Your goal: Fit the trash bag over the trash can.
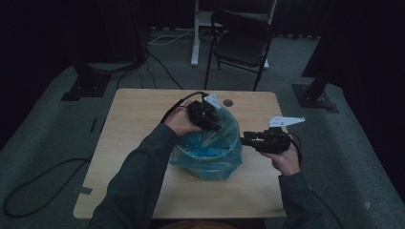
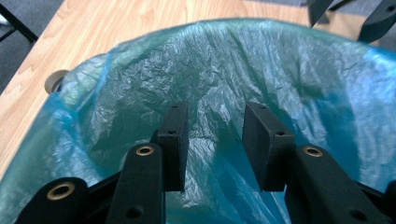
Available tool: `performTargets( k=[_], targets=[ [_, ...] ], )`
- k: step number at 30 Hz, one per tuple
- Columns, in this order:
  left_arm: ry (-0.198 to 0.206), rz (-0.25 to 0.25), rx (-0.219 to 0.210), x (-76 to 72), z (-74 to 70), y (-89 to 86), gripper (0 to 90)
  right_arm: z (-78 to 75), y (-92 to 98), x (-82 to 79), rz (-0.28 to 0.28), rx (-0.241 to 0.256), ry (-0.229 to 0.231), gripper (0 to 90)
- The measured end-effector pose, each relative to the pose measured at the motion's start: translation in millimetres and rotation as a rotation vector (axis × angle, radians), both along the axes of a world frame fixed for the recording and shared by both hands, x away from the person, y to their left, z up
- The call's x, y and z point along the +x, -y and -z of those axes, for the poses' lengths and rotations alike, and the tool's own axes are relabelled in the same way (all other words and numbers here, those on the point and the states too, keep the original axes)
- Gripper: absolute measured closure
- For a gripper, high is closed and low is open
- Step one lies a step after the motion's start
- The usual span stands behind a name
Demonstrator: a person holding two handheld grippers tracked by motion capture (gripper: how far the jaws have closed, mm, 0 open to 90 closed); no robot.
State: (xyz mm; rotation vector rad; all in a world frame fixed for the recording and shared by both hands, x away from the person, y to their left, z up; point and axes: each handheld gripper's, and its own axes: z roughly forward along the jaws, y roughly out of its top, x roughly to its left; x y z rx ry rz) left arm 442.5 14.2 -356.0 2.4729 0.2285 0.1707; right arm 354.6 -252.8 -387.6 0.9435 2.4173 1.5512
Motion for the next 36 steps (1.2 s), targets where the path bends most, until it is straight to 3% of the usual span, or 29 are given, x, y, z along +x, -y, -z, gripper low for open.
performTargets(
  k=[6,19,20,22,26,36],
  targets=[
    [0.018,-0.006,0.051,0.5,4.1,5.4,61.7,0.1,0.0,-0.1,0.000,0.001,0.000,62.0],
    [0.064,-0.020,0.108,1.1,10.0,18.7,60.1,0.0,0.2,0.2,-0.001,0.002,0.001,62.0],
    [0.073,-0.028,0.110,0.5,11.0,20.5,60.1,-0.1,0.2,0.1,-0.001,0.001,0.001,62.0],
    [0.133,-0.066,0.129,-2.9,15.2,25.2,59.7,-0.5,0.5,0.0,-0.002,0.002,0.002,62.0],
    [0.115,-0.054,0.164,-2.8,20.0,30.6,60.7,-0.6,1.4,-0.1,-0.002,0.003,0.002,62.0],
    [0.077,-0.052,0.197,-0.4,24.4,33.6,60.9,0.0,0.2,-0.1,-0.005,0.002,0.001,61.9]
  ],
)
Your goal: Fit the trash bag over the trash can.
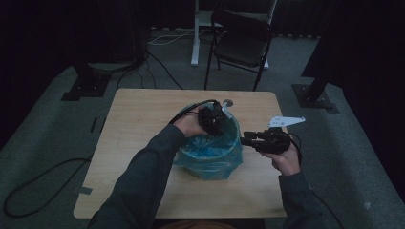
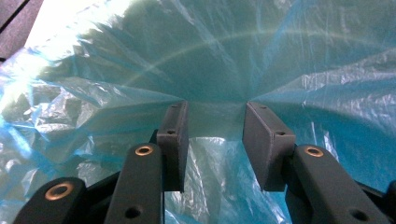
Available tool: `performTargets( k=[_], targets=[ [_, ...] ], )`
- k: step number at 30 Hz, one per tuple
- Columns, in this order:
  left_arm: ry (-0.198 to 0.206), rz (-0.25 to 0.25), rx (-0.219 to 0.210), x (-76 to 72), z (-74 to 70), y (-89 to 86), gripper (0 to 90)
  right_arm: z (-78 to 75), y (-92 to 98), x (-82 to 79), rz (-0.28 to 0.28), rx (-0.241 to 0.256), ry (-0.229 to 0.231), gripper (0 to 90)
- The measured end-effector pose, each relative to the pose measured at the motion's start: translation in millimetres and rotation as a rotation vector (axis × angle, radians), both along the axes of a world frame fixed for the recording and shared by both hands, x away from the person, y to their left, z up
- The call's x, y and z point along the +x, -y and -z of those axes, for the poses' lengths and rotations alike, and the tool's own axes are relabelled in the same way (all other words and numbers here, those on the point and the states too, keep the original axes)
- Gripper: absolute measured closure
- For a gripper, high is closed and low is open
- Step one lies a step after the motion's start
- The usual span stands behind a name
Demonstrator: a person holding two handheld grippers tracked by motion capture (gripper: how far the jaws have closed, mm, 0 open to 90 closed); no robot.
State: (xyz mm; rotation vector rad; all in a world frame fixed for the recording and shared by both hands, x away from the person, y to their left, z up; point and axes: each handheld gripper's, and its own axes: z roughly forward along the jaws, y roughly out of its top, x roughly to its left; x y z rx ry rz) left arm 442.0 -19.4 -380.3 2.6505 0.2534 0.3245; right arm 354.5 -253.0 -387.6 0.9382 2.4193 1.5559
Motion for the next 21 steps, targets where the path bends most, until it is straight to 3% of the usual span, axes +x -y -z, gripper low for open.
performTargets(
  k=[5,16,21],
  targets=[
    [0.002,0.002,-0.017,-1.0,-2.0,-1.1,60.3,0.6,-0.1,0.1,-0.001,-0.001,-0.001,61.8],
    [0.062,-0.033,-0.176,-9.6,-33.9,-28.6,59.2,0.8,2.0,-0.3,0.002,-0.002,0.001,61.8],
    [0.073,-0.059,-0.208,-9.5,-42.1,-42.7,59.1,0.1,2.5,-0.5,0.004,0.002,0.004,61.7]
  ],
)
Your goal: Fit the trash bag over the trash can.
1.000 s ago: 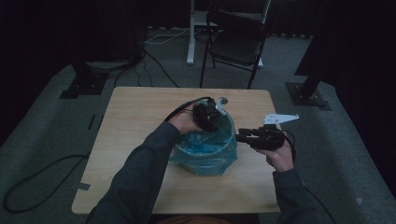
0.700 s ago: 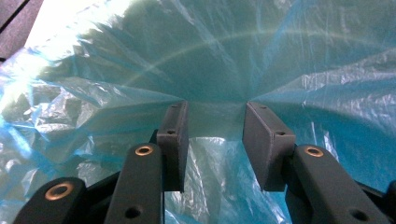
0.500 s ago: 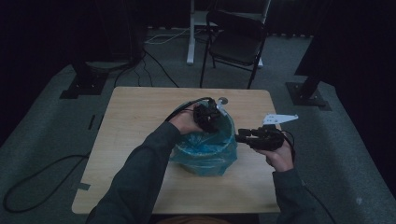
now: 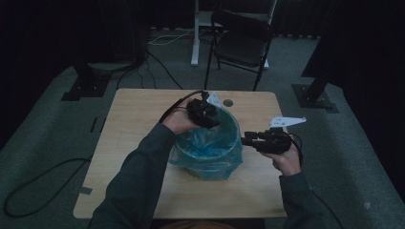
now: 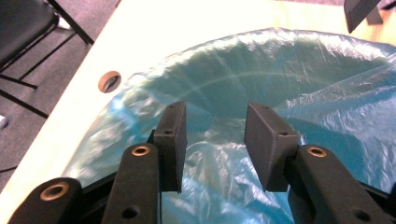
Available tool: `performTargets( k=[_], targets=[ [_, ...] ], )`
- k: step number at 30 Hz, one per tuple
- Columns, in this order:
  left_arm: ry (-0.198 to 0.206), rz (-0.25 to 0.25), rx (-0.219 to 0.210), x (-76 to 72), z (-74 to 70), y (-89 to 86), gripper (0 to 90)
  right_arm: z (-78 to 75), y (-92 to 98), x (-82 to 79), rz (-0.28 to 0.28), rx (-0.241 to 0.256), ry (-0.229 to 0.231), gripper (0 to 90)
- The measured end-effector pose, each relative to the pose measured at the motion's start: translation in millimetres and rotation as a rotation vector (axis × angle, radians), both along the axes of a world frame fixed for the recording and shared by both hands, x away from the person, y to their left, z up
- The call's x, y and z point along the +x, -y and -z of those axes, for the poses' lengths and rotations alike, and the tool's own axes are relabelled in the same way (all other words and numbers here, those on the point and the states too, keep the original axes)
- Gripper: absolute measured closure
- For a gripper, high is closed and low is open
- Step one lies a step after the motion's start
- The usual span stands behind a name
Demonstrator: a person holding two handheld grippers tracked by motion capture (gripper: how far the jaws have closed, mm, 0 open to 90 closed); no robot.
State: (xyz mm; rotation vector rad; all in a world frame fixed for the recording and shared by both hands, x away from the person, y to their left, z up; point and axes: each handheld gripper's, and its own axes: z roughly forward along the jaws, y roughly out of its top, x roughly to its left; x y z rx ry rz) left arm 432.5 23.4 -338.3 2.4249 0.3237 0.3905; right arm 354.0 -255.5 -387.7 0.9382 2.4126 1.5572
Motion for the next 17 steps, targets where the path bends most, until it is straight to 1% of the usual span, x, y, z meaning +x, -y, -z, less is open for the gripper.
performTargets(
  k=[2,3,4,5,6,9,14,17],
  targets=[
    [0.007,-0.022,-0.028,1.3,-4.3,-10.6,59.0,-0.1,0.0,-0.1,0.000,0.000,0.001,61.8],
    [0.008,-0.029,-0.033,1.5,-5.7,-13.9,59.0,0.0,0.1,0.0,0.000,-0.001,0.001,61.8],
    [0.013,-0.035,-0.042,1.4,-7.1,-17.3,58.8,0.2,0.3,0.1,0.001,-0.001,-0.001,61.8],
    [0.013,-0.035,-0.042,1.4,-7.1,-17.3,58.8,0.2,0.3,0.1,0.001,-0.001,-0.001,61.8],
    [0.019,-0.041,-0.063,0.3,-9.3,-23.8,58.8,0.3,0.5,0.2,0.001,-0.002,-0.001,61.8],
    [0.024,-0.057,-0.092,-0.3,-11.4,-32.2,58.4,0.8,1.5,0.6,0.005,-0.001,-0.005,61.8],
    [0.025,-0.071,-0.097,0.0,-11.4,-38.6,58.4,1.1,0.7,0.8,0.005,-0.002,-0.005,61.8],
    [0.025,-0.072,-0.101,0.4,-11.3,-40.7,58.4,0.9,0.8,1.0,0.005,-0.001,-0.005,61.7]
  ],
)
